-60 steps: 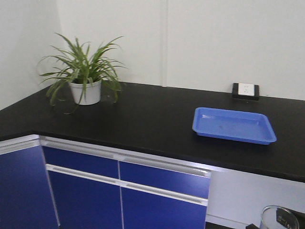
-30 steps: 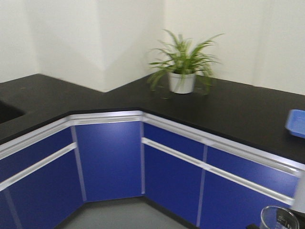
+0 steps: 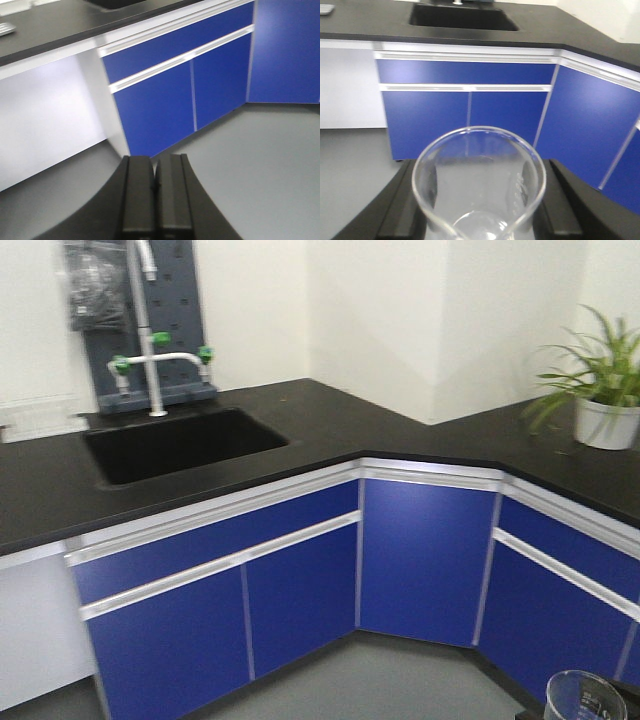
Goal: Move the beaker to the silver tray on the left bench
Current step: 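Drive the base to the bench with the silver tray, holding the beaker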
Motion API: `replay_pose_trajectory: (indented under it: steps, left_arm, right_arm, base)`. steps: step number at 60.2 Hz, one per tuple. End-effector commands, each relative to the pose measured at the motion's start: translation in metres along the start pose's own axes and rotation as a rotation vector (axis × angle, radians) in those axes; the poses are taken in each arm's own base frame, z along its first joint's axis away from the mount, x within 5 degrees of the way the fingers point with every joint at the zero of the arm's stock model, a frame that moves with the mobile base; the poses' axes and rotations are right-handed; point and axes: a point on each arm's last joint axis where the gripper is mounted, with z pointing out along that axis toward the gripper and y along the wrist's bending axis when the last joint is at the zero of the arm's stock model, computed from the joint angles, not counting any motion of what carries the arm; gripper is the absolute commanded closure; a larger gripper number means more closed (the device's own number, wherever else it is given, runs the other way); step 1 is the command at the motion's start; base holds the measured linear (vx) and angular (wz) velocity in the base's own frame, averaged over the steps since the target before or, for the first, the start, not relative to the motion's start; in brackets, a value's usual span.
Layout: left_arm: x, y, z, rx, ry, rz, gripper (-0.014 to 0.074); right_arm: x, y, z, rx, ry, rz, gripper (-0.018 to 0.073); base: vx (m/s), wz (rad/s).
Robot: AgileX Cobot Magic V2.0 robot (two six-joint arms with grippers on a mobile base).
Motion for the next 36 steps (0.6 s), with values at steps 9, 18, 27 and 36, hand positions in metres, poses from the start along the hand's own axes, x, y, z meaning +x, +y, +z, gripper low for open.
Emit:
replay_pose_trajectory:
  steps: [9, 18, 27, 36]
  left_arm:
    - [-0.0008, -0.0007, 0.0016, 0.006, -0.063, -0.003, 0.0595]
    - [-0.0008, -0.0007, 0.0016, 0.006, -0.063, -0.003, 0.0595]
    - [-0.0008, -0.0007, 0.0016, 0.006, -0.063, -0.003, 0.0595]
    - [-0.0008, -0.0007, 0.0016, 0.006, -0.063, -0.003, 0.0595]
  right_arm:
    - [-0.0117, 0.0004, -0.002, -0.012, -0.043, -0.006, 0.057]
    - [-0.0117, 0.0004, -0.002, -0.012, -0.043, -0.006, 0.057]
    - [-0.0117, 0.0004, -0.002, -0.012, -0.043, -0.006, 0.057]
    - [-0.0117, 0.0004, -0.002, -0.012, -0.043, -0.006, 0.057]
  base:
    - [-0.09, 0.49]
    - [-0.03, 0.51]
    - [0.03, 0.64]
    - [0.11, 0.76]
